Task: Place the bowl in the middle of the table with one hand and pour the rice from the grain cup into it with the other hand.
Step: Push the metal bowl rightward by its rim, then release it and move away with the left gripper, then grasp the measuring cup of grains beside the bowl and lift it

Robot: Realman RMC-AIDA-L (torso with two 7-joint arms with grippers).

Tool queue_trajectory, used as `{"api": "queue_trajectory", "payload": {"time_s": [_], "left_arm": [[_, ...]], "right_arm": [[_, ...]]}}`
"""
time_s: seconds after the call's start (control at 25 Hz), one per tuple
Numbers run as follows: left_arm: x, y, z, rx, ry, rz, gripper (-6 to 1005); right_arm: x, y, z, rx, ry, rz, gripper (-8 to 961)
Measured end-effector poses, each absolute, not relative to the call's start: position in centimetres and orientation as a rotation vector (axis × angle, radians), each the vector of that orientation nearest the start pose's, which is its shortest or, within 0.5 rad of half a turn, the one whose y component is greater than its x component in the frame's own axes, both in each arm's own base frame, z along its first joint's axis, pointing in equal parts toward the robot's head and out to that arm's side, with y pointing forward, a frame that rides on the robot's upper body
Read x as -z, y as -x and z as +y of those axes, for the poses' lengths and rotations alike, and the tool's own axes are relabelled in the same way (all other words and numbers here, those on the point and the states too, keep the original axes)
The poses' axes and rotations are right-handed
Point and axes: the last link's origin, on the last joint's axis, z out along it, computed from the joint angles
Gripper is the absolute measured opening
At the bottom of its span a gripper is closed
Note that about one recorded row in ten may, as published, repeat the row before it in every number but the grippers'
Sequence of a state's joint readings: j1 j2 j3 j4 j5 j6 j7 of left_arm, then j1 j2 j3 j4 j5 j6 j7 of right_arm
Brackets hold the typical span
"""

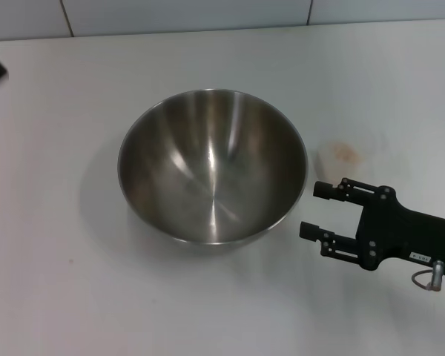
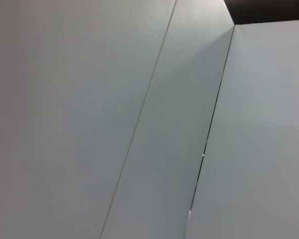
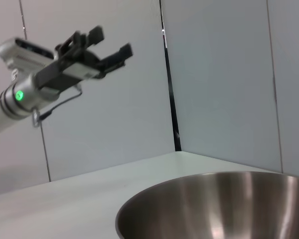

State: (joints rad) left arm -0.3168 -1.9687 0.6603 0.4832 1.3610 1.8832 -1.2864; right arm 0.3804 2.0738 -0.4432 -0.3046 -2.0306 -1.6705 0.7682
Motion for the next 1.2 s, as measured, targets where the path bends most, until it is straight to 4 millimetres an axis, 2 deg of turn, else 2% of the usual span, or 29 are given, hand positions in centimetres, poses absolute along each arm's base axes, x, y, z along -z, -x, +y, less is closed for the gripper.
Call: {"api": "queue_trajectory", "payload": {"time_s": [0.28, 0.48, 0.64, 1.2], "left_arm": [[-5.4, 30.1, 24.2, 1.354, 2.297, -0.521, 810], [-2.9, 30.3, 22.2, 1.272, 2.403, -0.428, 810], [-0.7, 31.2, 21.6, 1.114, 2.466, -0.356, 810], [0.2, 32.6, 20.6, 0.937, 2.478, -0.179, 810]], "right_arm": [[3.2, -30.8, 24.7, -0.924, 2.567, 0.396, 650], [3.2, -30.9, 24.6, -0.922, 2.565, 0.400, 650], [3.2, -31.0, 24.5, -0.920, 2.564, 0.404, 649], [3.2, -31.2, 24.4, -0.912, 2.559, 0.414, 648]]}}
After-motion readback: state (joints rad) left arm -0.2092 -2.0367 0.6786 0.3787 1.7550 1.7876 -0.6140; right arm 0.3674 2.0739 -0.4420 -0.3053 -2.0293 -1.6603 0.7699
